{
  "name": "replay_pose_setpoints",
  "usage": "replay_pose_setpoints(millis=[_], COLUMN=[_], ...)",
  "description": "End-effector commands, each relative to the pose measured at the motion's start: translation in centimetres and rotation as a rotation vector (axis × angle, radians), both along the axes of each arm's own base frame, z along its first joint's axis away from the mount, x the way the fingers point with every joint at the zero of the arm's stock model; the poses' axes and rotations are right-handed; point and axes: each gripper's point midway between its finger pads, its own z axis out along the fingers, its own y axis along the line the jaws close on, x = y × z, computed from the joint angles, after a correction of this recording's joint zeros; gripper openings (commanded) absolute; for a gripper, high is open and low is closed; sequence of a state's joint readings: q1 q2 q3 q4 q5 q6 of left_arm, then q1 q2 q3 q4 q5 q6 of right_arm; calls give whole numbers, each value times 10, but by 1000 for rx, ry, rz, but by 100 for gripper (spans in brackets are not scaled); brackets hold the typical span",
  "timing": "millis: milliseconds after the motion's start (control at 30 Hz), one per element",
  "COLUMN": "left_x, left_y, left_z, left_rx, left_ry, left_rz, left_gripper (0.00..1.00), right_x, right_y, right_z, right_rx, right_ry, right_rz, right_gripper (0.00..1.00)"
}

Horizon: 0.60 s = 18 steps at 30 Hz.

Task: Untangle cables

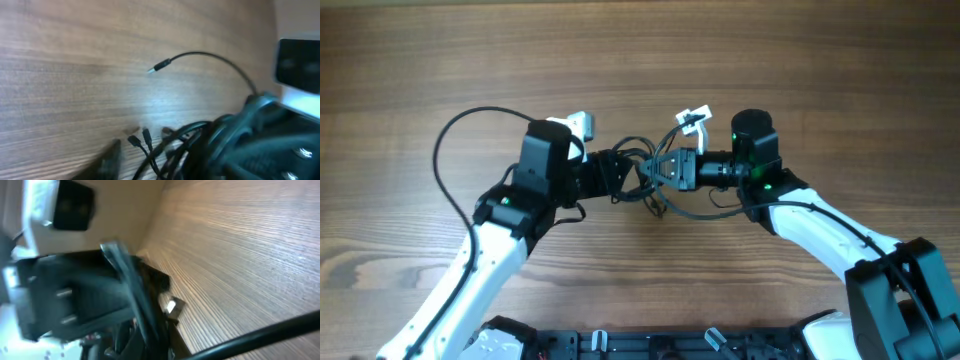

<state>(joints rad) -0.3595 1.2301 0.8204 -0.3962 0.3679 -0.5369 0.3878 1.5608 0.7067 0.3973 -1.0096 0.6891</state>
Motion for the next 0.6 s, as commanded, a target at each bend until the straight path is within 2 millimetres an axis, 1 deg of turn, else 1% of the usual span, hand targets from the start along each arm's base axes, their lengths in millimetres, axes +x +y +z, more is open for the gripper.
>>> replay_pose_setpoints(millis=[0, 33, 67, 100, 167, 267, 300, 367, 467, 567], left_x=[9, 12, 15, 17, 24, 31, 32, 33, 35, 40], left_y=[10, 13, 13, 12, 10, 7, 6, 6, 5, 3], left_z=[-28, -33, -32, -29, -18, -5, -3, -2, 1, 8], left_rx=[89, 106, 101, 93, 79, 127, 144, 207, 271, 340], left_ry=[44, 50, 42, 31, -30, -158, -187, -258, -342, -451], left_rz=[43, 64, 67, 65, 57, -33, -59, -139, -220, -307], left_gripper=[6, 4, 4, 4, 4, 4, 4, 4, 4, 4], right_x=[-20, -17, -16, -14, -5, 15, 19, 20, 24, 31], right_y=[3, 0, -1, -3, -11, -24, -27, -28, -29, -32], right_z=[11, 11, 11, 11, 10, 6, 5, 6, 4, 1], right_rx=[52, 51, 51, 50, 44, 13, 7, 7, -9, -31], right_ry=[-126, -127, -127, -127, -126, -136, -137, -140, -161, -169], right_rz=[155, 146, 142, 133, 97, 3, -14, -18, -37, -76], right_gripper=[23, 63, 92, 100, 100, 100, 100, 98, 84, 72])
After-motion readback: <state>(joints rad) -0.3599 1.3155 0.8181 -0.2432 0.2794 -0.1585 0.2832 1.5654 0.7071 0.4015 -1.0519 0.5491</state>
